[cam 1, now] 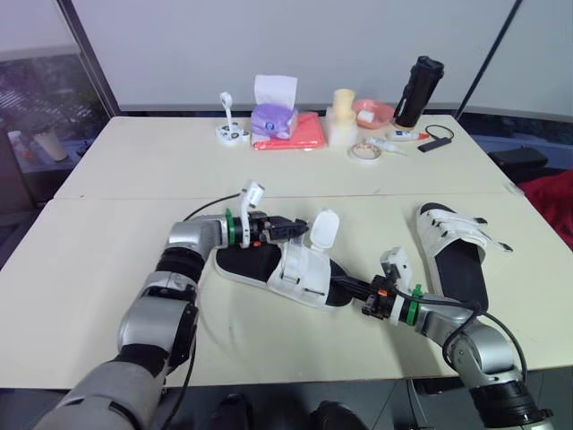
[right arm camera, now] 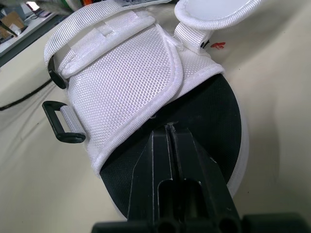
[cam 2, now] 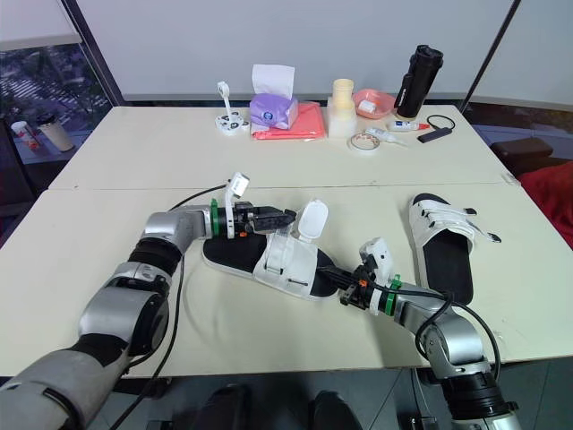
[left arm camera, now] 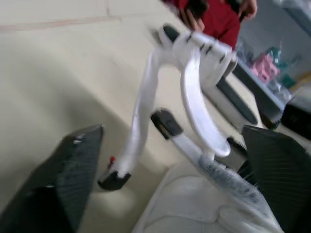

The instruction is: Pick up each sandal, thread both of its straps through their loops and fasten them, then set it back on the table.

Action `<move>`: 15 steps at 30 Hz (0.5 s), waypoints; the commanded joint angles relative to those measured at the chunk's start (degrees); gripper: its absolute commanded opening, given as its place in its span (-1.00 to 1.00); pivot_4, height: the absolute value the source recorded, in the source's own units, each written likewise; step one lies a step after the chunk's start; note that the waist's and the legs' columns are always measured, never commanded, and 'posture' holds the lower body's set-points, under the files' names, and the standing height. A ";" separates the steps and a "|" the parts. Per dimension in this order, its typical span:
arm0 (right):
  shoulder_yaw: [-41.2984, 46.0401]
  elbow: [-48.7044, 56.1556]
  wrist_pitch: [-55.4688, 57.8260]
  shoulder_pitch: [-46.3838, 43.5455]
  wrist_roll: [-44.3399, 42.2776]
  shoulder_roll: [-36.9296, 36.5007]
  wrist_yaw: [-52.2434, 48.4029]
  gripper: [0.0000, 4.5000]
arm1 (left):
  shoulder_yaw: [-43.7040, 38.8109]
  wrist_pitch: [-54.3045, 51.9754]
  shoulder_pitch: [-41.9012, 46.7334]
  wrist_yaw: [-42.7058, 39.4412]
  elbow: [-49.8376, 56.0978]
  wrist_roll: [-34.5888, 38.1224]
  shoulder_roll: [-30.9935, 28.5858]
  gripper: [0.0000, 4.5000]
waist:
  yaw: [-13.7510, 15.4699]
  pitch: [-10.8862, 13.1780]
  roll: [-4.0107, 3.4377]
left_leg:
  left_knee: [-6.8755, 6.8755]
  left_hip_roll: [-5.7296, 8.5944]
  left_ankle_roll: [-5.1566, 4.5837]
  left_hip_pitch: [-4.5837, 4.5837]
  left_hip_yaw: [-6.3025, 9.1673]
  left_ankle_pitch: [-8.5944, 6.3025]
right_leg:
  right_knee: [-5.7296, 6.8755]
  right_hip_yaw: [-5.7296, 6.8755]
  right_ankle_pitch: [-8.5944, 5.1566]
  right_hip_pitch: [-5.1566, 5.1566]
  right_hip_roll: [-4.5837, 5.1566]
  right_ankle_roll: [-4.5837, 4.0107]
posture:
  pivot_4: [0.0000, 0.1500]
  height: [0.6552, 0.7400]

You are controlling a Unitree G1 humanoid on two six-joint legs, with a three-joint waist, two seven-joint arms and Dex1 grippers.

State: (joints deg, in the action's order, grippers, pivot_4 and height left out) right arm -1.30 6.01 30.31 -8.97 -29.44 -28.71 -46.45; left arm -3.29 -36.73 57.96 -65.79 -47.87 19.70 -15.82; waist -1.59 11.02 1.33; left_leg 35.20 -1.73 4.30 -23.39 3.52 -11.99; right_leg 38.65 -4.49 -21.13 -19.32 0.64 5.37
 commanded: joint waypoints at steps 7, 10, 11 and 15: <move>3.72 3.46 3.69 -0.49 -0.87 -3.92 1.29 -1.00 | 1.76 -14.53 -17.39 -4.70 34.98 9.46 -11.31 0.98 | -0.30 0.05 -0.11 | -0.07 -0.04 0.00 -0.06 0.00 0.00 | -0.03 -0.01 -0.01 -0.03 0.16 0.02 | 1.00 1.00; 4.55 5.02 4.02 -2.44 -1.55 -4.31 1.27 -1.00 | 5.65 -16.36 -24.31 -5.66 44.87 10.90 -13.51 0.98 | 0.76 0.10 -0.12 | -0.04 -0.02 0.01 -0.12 -0.02 0.00 | -0.08 -0.02 -0.01 -0.05 0.25 0.02 | 1.00 1.00; 4.35 5.10 4.01 -3.20 -1.47 -4.26 1.26 -1.00 | 6.11 -17.20 -25.36 -5.20 46.38 11.58 -13.31 0.98 | 0.96 0.11 -0.11 | -0.03 -0.01 0.01 -0.12 -0.01 0.00 | -0.08 -0.01 -0.01 -0.04 0.27 0.02 | 1.00 1.00; 3.03 5.09 4.56 -5.11 -0.93 -4.50 0.48 -1.00 | 7.35 -16.94 -26.18 -2.33 46.96 11.68 -11.05 0.98 | 0.87 0.11 -0.13 | -0.02 0.00 0.01 -0.12 0.01 0.01 | -0.08 0.00 -0.01 -0.04 0.25 0.01 | 1.00 1.00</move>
State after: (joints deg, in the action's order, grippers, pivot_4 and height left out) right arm 1.42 9.30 34.66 -13.85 -30.07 -32.68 -45.41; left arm 3.83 -54.23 31.03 -69.09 -2.38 30.53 -26.95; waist -0.73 11.14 1.20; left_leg 35.16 -1.73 4.31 -23.51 3.52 -11.98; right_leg 38.57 -4.49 -21.14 -19.37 0.88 5.38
